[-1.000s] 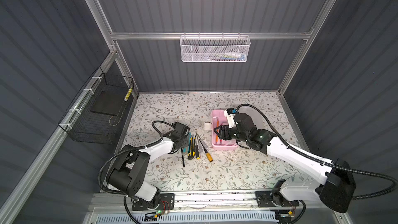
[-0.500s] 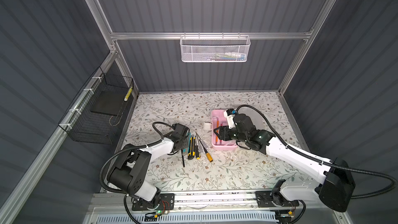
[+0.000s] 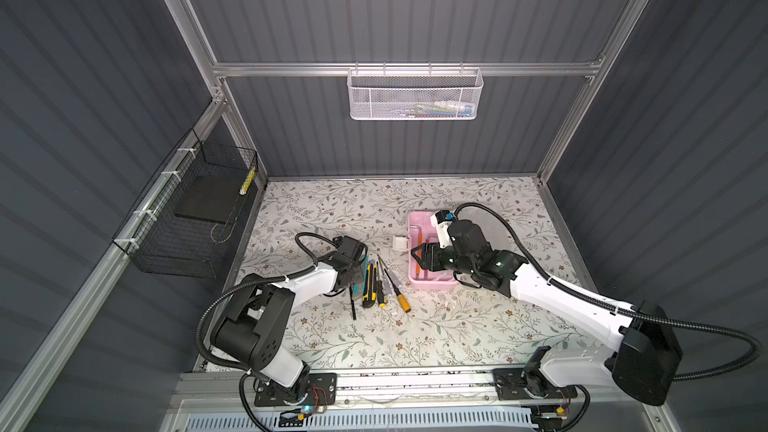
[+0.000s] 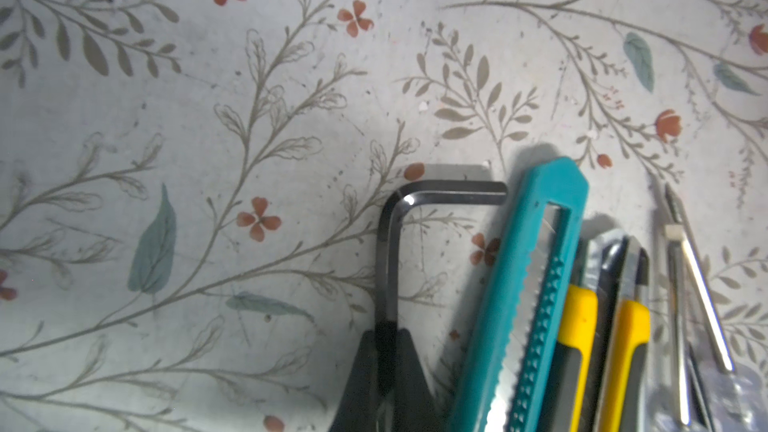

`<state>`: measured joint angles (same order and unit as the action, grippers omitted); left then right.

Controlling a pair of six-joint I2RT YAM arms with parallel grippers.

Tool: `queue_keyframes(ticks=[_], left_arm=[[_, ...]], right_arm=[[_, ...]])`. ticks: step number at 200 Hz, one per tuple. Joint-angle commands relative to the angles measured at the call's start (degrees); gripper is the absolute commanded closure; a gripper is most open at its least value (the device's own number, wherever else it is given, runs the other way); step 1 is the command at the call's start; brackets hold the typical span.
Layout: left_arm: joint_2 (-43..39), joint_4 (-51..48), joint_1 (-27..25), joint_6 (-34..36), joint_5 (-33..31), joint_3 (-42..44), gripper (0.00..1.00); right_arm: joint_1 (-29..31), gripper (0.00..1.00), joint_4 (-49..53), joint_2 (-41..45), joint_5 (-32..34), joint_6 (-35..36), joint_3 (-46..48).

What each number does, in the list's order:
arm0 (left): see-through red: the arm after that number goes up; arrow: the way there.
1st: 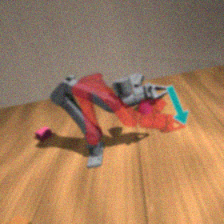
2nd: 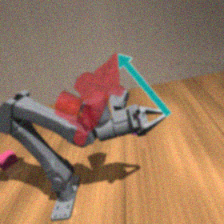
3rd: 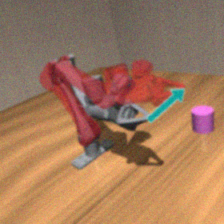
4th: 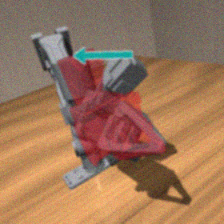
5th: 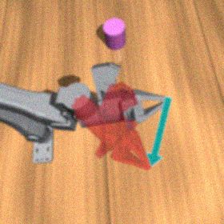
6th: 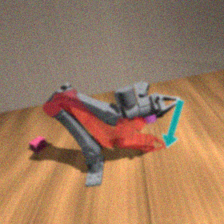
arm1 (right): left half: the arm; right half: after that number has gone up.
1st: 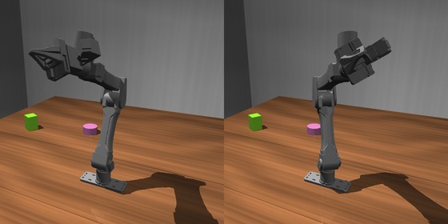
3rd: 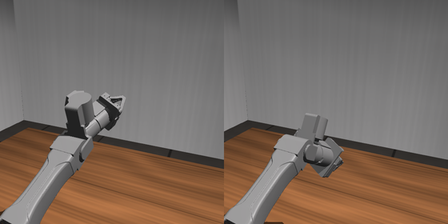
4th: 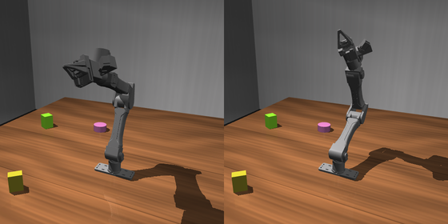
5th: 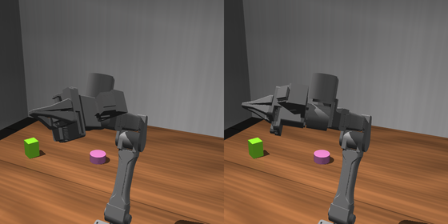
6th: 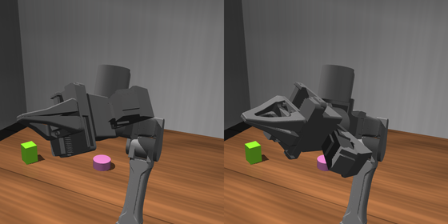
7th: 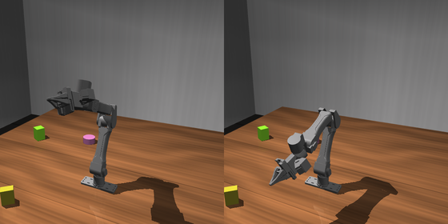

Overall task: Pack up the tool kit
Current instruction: 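Lift the black hex key and carry it over the pink box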

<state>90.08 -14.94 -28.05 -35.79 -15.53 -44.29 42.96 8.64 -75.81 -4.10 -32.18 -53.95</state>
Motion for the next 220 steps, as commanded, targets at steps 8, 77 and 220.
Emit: queue_keyframes(ticks=[8, 77, 220], left_arm=[[0.29, -4.04, 0.28, 3.18, -5.95, -5.26, 1.00], [-5.62, -6.47, 0.30, 6.30, -7.11, -16.31, 1.00], [13.81, 6.54, -11.32, 2.48, 13.51, -38.61, 1.00]], right_arm=[[-0.14, 0.35, -1.54, -0.88, -0.47, -0.75, 0.17], [-4.29, 0.35, -6.30, -0.18, -3.67, -4.71, 1.99], [-10.02, 0.35, -8.43, 13.68, 4.39, -5.10, 10.25]])
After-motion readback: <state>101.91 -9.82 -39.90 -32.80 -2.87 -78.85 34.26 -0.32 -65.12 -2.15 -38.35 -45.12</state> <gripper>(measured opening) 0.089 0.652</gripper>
